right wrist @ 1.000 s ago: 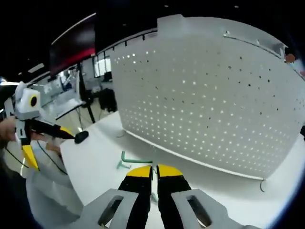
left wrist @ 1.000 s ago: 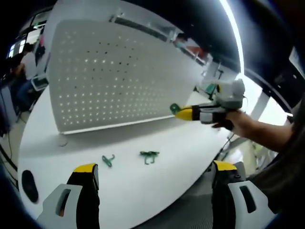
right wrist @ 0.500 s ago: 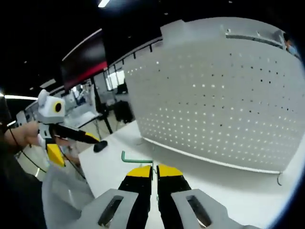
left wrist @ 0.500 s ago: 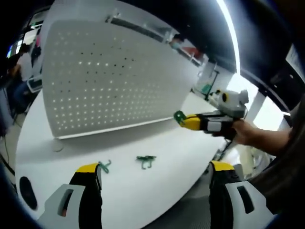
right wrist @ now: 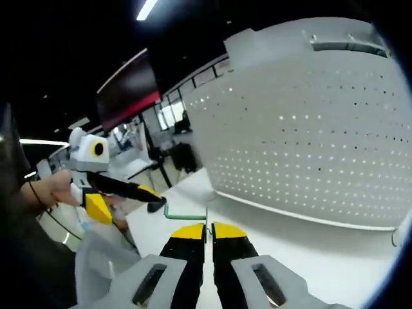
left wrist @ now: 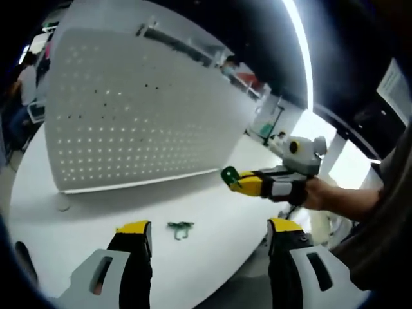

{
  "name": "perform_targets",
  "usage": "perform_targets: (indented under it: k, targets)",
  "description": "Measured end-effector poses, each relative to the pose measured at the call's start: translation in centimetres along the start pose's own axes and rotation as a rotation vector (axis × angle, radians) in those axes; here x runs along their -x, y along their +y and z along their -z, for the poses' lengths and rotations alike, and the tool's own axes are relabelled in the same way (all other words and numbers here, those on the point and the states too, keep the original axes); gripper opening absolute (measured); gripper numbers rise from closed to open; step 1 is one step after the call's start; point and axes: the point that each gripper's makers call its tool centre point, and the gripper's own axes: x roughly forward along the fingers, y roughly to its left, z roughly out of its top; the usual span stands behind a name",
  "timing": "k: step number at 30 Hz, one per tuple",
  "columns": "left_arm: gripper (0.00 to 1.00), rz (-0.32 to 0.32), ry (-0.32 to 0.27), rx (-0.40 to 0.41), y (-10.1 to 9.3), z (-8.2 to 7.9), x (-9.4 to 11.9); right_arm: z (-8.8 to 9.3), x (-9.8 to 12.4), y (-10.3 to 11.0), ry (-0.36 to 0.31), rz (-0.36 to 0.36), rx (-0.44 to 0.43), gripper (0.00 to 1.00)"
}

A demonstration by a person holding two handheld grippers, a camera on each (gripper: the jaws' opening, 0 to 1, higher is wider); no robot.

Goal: Insert the hook assembly into the mounting plate slot until the hook locks in place.

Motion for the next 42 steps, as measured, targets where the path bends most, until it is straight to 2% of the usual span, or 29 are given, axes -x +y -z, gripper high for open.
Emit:
perform_targets:
  k: [3, 7, 11, 14, 18, 20, 25, 30, 42]
  targets:
    - [0.73, 0.009, -0.009, -0.008, -0.2, -0.3, -0.1, -0.6, 0.2, 0.4, -0.017, -0.026, -0.02, 0.01]
    - [0.65, 0.022, -0.013, -0.011, -0.3, -0.4, 0.0, -1.2, 0.2, 1.6, -0.046, -0.098, -0.058, 0.01]
    - [0.62, 0.039, -0.008, -0.02, -0.7, -0.4, 0.0, -1.0, 0.1, 2.6, -0.047, -0.152, -0.077, 0.01]
    - [0.56, 0.061, -0.001, -0.027, -1.0, -0.4, 0.2, -1.0, 0.2, 3.6, -0.068, -0.209, -0.14, 0.01]
    - [0.48, 0.089, -0.023, -0.008, -1.3, -1.2, 0.7, -0.9, 0.2, 4.7, -0.072, -0.26, -0.155, 0.01]
    - [0.48, 0.101, -0.034, -0.008, -1.6, -1.6, 0.7, -0.7, 0.1, 5.3, -0.069, -0.291, -0.169, 0.01]
    - [0.47, 0.151, -0.04, -0.03, -2.8, -2.1, 0.6, -0.8, 0.0, 6.0, -0.083, -0.323, -0.188, 0.01]
    - [0.43, 0.188, -0.035, -0.03, -3.5, -2.0, 0.3, -1.4, 0.3, 7.5, -0.104, -0.399, -0.197, 0.01]
    - [0.32, 0.247, -0.096, 0.051, -3.9, -3.4, 0.7, -2.0, 0.7, 8.6, -0.14, -0.475, -0.262, 0.01]
